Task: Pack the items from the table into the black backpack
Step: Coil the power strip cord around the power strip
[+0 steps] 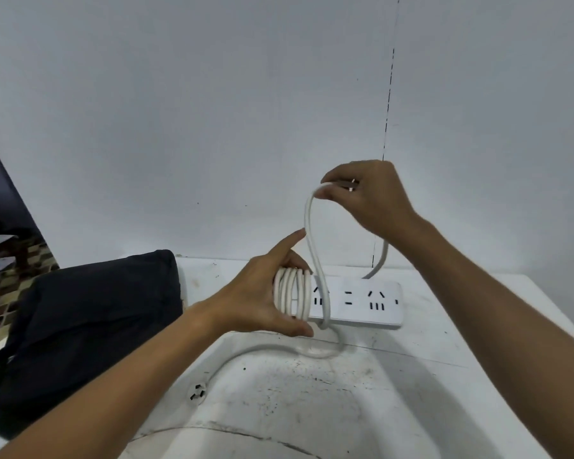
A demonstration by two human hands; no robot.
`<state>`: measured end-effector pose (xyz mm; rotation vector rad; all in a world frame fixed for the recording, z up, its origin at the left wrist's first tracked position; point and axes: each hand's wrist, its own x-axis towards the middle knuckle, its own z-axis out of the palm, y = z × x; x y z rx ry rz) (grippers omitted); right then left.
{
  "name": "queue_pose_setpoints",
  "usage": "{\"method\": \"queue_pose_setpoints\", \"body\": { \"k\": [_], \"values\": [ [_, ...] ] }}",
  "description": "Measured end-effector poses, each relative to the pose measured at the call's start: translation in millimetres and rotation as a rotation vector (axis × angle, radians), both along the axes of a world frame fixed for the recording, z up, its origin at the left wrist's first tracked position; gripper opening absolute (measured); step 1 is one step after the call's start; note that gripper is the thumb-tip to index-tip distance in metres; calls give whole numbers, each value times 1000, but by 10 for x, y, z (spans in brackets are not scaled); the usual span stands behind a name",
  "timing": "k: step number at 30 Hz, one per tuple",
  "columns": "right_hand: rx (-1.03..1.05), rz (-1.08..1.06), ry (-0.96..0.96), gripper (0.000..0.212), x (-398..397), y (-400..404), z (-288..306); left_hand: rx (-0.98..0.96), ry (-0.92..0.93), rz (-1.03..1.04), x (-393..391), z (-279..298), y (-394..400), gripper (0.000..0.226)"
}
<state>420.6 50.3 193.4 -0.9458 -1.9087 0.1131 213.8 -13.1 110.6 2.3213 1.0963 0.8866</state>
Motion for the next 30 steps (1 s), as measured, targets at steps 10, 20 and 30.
{"method": "queue_pose_setpoints", "body": {
  "k": [10,20,30],
  "values": [
    [-318,225,-5,14,-174,213,-108,138,-213,0,101,13,-231,97],
    [-450,82,67,32,0,349,-716,-125,-742,-13,45,159,-103,55],
    [-341,-163,-257,31,-209,-133,-1361,-618,-965,324,-62,-67,142,31]
  ]
}}
